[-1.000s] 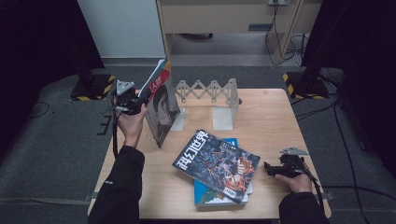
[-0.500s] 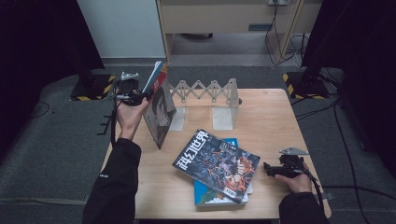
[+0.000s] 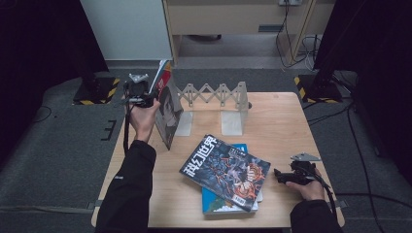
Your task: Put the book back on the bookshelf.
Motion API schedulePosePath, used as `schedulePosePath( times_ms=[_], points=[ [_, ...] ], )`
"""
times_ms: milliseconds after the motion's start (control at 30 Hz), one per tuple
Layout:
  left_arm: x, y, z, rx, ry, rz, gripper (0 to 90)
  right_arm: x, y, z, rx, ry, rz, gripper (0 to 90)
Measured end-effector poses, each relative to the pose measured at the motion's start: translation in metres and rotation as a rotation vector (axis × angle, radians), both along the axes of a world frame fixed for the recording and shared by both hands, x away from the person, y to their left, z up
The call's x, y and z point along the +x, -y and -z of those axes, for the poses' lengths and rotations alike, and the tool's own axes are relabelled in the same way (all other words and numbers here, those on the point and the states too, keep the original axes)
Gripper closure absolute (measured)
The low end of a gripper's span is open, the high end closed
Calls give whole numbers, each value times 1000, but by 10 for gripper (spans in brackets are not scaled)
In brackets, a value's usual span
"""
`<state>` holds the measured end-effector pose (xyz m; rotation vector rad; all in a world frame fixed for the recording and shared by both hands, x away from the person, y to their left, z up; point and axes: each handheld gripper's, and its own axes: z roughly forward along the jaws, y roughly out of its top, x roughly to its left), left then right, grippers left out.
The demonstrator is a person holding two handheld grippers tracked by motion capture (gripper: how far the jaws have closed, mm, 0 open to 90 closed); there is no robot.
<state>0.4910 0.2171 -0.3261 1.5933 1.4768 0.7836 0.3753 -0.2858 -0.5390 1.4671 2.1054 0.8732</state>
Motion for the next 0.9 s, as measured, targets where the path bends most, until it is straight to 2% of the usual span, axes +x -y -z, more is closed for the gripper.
schedulePosePath(
  times_ms=[133,233,267,300,333,500,633,900],
  points=[
    [2,3,-1,0,-9,-41,862,0,0,0,0,1,-1,14],
    [2,4,-2,9,-14,-50,862,0,0,0,0,0,-1,14],
    [2,6,-2,34,-11,-50,862,0,0,0,0,0,-2,14],
    [2,6,-2,34,-11,-50,862,0,0,0,0,0,-2,14],
    [1,9,-3,66,-7,-47,862,0,0,0,1,0,-3,14],
    [2,14,-4,78,-7,-59,862,0,0,0,0,2,-4,14],
    [1,20,-3,112,-1,-61,862,0,0,0,-1,3,-4,14],
    [1,15,-2,95,2,-38,858,0,0,0,-1,3,-3,14]
  ],
)
